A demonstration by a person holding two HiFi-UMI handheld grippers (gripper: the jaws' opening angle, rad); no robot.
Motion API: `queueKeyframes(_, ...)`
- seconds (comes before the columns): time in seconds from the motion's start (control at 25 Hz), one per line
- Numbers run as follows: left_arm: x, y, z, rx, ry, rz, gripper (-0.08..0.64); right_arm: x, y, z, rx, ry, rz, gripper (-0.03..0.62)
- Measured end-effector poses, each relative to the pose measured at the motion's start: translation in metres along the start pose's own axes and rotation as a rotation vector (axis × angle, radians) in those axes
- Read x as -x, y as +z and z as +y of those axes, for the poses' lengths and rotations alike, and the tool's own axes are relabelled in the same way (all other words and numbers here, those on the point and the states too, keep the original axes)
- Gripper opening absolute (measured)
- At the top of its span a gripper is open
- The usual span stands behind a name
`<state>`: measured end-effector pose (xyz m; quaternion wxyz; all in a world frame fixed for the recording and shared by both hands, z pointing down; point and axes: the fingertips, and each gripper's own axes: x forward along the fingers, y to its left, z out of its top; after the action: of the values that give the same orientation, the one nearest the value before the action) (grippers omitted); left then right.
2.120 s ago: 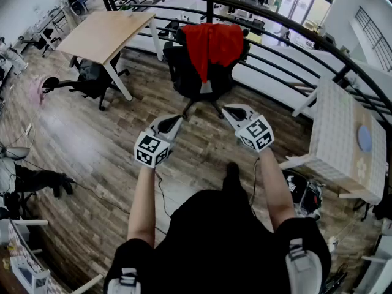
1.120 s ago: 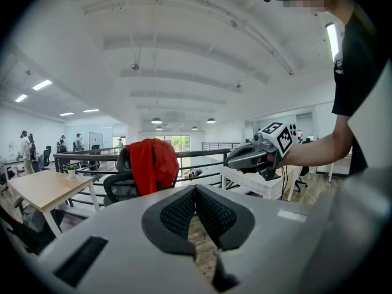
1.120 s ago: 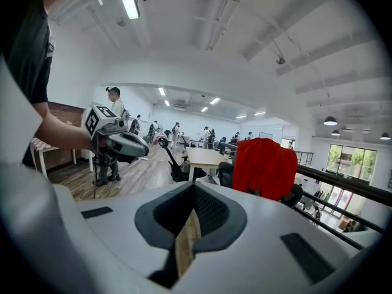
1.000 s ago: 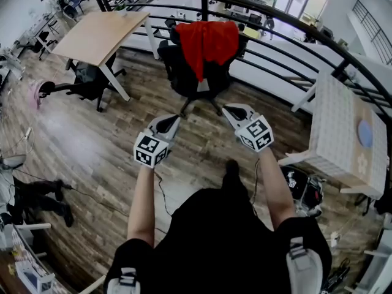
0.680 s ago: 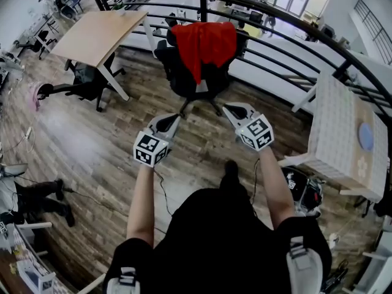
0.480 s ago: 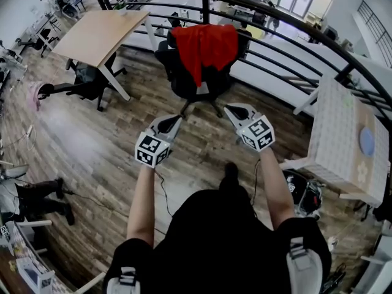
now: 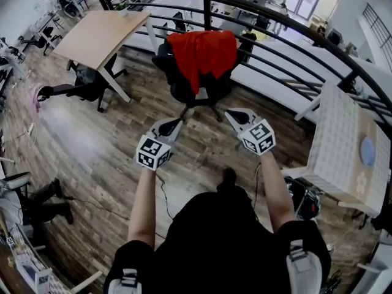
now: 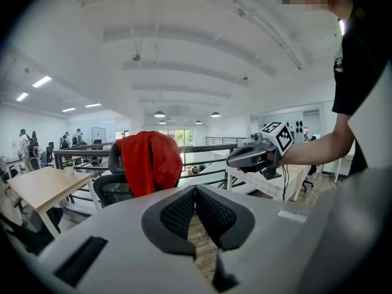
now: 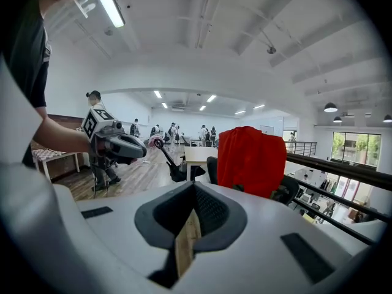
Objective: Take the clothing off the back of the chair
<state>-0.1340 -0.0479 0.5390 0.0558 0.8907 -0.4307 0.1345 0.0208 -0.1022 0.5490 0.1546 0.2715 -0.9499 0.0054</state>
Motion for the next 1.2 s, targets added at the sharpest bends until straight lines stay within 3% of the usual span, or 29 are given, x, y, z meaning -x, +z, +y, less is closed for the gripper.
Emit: queueKeyframes(1.2,-0.119,0.054,0.005,0.058,0.192,-0.002,0.003,-0.007,-0.002,-0.147,0.06,0.174,0.019,-0.002)
